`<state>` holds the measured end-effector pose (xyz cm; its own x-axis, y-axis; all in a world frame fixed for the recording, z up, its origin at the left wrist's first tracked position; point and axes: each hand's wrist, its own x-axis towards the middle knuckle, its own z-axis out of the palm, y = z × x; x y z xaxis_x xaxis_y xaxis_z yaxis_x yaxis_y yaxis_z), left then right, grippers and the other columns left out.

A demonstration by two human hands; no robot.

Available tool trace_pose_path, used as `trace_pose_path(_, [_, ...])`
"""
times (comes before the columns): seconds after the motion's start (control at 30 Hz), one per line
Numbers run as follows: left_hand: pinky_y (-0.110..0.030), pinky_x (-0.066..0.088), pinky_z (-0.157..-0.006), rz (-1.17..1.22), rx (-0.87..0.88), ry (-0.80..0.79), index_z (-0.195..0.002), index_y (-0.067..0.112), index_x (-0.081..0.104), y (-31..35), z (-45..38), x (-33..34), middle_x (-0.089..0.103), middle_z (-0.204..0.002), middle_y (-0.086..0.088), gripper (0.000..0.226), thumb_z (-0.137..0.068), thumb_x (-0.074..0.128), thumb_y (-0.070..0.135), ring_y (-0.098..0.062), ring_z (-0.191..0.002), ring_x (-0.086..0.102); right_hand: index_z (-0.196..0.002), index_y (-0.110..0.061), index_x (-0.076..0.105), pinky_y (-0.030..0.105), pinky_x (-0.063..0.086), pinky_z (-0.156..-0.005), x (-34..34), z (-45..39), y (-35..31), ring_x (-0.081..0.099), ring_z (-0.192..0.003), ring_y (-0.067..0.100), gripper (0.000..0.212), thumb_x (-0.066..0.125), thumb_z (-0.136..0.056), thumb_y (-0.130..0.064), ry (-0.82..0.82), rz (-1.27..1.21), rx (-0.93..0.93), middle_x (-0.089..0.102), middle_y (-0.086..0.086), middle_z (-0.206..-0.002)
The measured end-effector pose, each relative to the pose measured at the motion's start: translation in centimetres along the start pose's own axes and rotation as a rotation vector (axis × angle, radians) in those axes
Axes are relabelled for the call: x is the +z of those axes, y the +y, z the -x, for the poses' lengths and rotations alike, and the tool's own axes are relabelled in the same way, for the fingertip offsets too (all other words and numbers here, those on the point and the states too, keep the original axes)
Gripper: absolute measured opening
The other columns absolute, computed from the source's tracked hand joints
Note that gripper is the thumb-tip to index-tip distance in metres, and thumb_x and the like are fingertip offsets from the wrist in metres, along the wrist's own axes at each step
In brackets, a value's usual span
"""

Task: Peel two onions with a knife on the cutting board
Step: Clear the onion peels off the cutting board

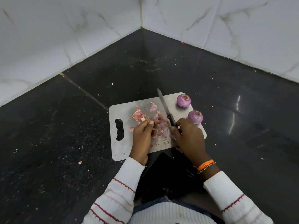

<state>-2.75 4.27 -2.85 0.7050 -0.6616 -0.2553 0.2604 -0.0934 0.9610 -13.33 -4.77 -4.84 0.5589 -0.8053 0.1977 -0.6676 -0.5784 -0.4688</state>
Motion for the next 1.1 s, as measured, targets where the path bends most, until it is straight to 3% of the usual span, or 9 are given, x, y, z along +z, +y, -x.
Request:
trace_pose_path(0.23, [-0.011,0.047,-0.066,-0.010,-0.026,0.005,-0.092,0.014,0.070,-0.3,-0.2,-0.2,0.066,-0.088,-0.001,0.028,-0.100,0.043,0.012,-0.006,-0.072,0.054,-0.097,-0.005,0.060,0.034,0.042,-0.061,-0.7,-0.5,1.6,0.057,-0.090,0.034,0.018,0.053,-0.090,-0.020,-0.011,0.246,0.093,0.061,0.013,-0.103])
trace_pose_path(0.37, [-0.014,0.047,-0.067,-0.007,-0.023,-0.003,-0.087,0.016,0.070,-0.2,-0.2,0.0,0.064,-0.083,-0.001,0.030,-0.100,0.043,0.011,-0.009,-0.073,0.054,-0.099,-0.001,0.063,0.034,0.049,-0.055,-0.3,0.3,0.8,0.060,-0.086,0.035,0.028,0.066,-0.071,0.002,0.046,0.145,-0.089,0.062,0.016,-0.097])
trace_pose_path(0.43, [-0.014,0.049,-0.068,-0.007,-0.023,-0.003,-0.087,0.016,0.071,-0.2,-0.2,0.1,0.064,-0.083,0.000,0.030,-0.100,0.043,0.012,-0.008,-0.073,0.054,-0.114,0.001,0.060,0.040,0.053,-0.079,0.6,0.8,0.3,0.059,-0.103,0.037,0.040,0.063,-0.073,0.003,-0.035,0.059,-0.144,0.061,0.020,-0.115])
trace_pose_path(0.5, [-0.012,0.048,-0.065,-0.003,-0.023,0.000,-0.088,0.016,0.071,-0.1,-0.2,0.1,0.064,-0.083,0.000,0.030,-0.100,0.043,0.013,-0.008,-0.073,0.054,-0.132,0.005,0.043,0.041,0.032,-0.108,1.4,1.3,-0.4,0.041,-0.130,0.038,0.047,0.047,-0.086,-0.005,-0.181,0.073,-0.129,0.043,0.026,-0.139])
trace_pose_path(0.57, [-0.010,0.047,-0.065,-0.001,-0.017,0.000,-0.089,0.017,0.071,0.1,-0.2,0.1,0.065,-0.084,0.001,0.030,-0.100,0.043,0.013,-0.008,-0.074,0.054,-0.144,0.003,0.019,0.038,0.010,-0.117,1.9,1.4,-1.1,0.016,-0.143,0.034,0.055,0.034,-0.095,-0.015,-0.337,0.164,-0.123,0.018,0.024,-0.153])
trace_pose_path(0.63, [-0.010,0.048,-0.067,0.003,-0.016,0.008,-0.090,0.016,0.071,0.2,-0.2,0.1,0.068,-0.086,0.003,0.030,-0.100,0.043,0.013,-0.005,-0.073,0.056,-0.147,-0.003,0.014,0.033,0.008,-0.116,1.6,1.1,-1.6,0.013,-0.144,0.028,0.055,0.035,-0.096,-0.013,-0.413,0.129,-0.142,0.014,0.018,-0.155])
trace_pose_path(0.8, [-0.013,0.047,-0.070,0.010,-0.017,0.003,-0.089,0.016,0.070,0.4,-0.1,0.0,0.068,-0.085,0.008,0.031,-0.100,0.041,0.011,-0.003,-0.072,0.057,-0.121,-0.008,0.059,0.023,0.038,-0.087,-1.8,-0.5,-1.1,0.056,-0.111,0.025,0.041,0.044,-0.086,0.006,-0.214,-0.245,-0.051,0.061,0.010,-0.123])
trace_pose_path(0.93, [-0.018,0.046,-0.072,-0.020,-0.034,-0.006,-0.090,0.016,0.070,0.0,-0.3,-0.1,0.069,-0.089,0.004,0.030,-0.100,0.042,0.011,-0.009,-0.076,0.055,-0.106,-0.013,0.060,0.024,0.038,-0.068,-3.6,-0.8,0.4,0.059,-0.091,0.020,0.023,0.062,-0.084,-0.015,-0.352,-0.053,0.044,0.062,0.003,-0.096])
trace_pose_path(1.1, [-0.013,0.045,-0.061,-0.030,-0.043,-0.017,-0.088,0.014,0.070,0.0,-0.5,0.1,0.063,-0.076,0.002,0.031,-0.100,0.042,0.010,-0.008,-0.065,0.053,-0.104,-0.008,0.053,0.033,0.042,-0.074,-2.6,0.2,-0.1,0.055,-0.101,0.030,0.037,0.071,-0.076,-0.024,-0.583,0.185,0.007,0.055,0.010,-0.109])
